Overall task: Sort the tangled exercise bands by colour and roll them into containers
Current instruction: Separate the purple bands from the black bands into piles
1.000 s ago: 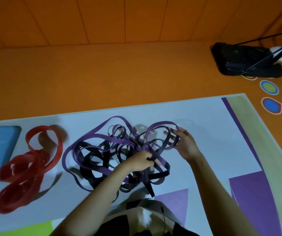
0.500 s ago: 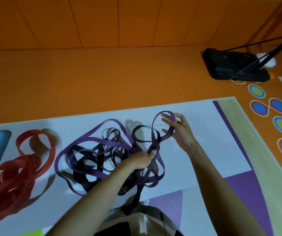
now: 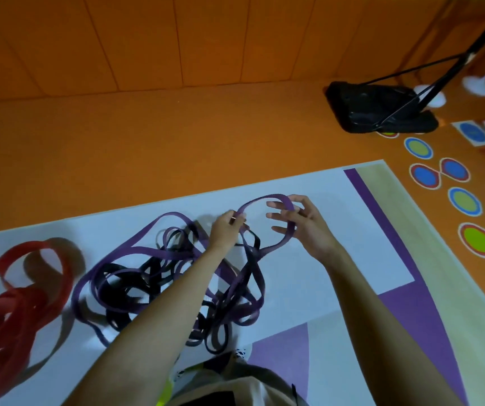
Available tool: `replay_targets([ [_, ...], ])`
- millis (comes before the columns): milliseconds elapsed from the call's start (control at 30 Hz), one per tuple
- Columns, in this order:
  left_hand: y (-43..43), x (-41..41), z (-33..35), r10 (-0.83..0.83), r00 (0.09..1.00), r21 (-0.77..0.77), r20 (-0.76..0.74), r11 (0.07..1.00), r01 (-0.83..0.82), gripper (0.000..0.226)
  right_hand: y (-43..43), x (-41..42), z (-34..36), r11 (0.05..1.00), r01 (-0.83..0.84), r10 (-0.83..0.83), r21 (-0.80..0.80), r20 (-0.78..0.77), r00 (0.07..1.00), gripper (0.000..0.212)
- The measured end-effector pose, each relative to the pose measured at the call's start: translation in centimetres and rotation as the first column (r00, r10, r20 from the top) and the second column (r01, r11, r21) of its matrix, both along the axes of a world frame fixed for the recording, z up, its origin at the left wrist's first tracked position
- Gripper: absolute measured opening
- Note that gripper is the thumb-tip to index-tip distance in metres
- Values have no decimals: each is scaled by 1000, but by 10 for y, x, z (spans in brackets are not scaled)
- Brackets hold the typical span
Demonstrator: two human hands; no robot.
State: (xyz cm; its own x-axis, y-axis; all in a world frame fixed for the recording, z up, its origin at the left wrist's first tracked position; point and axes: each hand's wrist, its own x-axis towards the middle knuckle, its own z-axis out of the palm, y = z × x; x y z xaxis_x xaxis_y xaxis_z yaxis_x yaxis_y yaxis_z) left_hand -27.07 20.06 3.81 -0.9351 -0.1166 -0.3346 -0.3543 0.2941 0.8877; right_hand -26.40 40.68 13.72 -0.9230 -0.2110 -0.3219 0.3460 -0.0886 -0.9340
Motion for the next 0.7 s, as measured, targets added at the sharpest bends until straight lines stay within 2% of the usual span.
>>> replay_targets([
  [67, -12, -13, 17, 90, 994, 67, -56, 994, -86, 31, 7, -2, -1, 995, 8, -5, 96, -39, 999, 33],
  [133, -27, -27, 42, 80, 984, 11, -160, 997, -79, 30, 12, -5, -4, 976, 15, 4, 216, -90, 996, 32],
  [233, -49, -51, 77, -61, 960, -209, -273, 978, 3, 17, 18, -14, -11, 927, 33, 27, 373, -156, 987, 29],
  [300, -62, -63, 93, -195, 925, -406, -327, 913, 48, 4, 21, -21, -14, 901, 71, 14, 428, -192, 981, 26],
  [367, -71, -69, 104, -242, 910, -545, -336, 838, 22, 6, 23, -25, -14, 886, 118, -29, 449, -200, 979, 18],
  [433, -77, -69, 113, -178, 947, -546, -268, 838, 3, 36, 25, -28, -11, 889, 166, -94, 428, -184, 979, 13],
  [533, -84, -63, 121, -126, 990, -257, 57, 957, 136, 54, 27, -32, -8, 921, 224, -195, 318, -122, 973, 18],
  [600, -89, -58, 119, -191, 971, -187, 144, 958, 217, 47, 26, -36, -8, 927, 253, -242, 277, -74, 967, 19],
  [700, -97, -52, 121, -242, 967, -341, 81, 905, 255, 33, 29, -42, -16, 910, 285, -287, 302, -41, 957, 28],
])
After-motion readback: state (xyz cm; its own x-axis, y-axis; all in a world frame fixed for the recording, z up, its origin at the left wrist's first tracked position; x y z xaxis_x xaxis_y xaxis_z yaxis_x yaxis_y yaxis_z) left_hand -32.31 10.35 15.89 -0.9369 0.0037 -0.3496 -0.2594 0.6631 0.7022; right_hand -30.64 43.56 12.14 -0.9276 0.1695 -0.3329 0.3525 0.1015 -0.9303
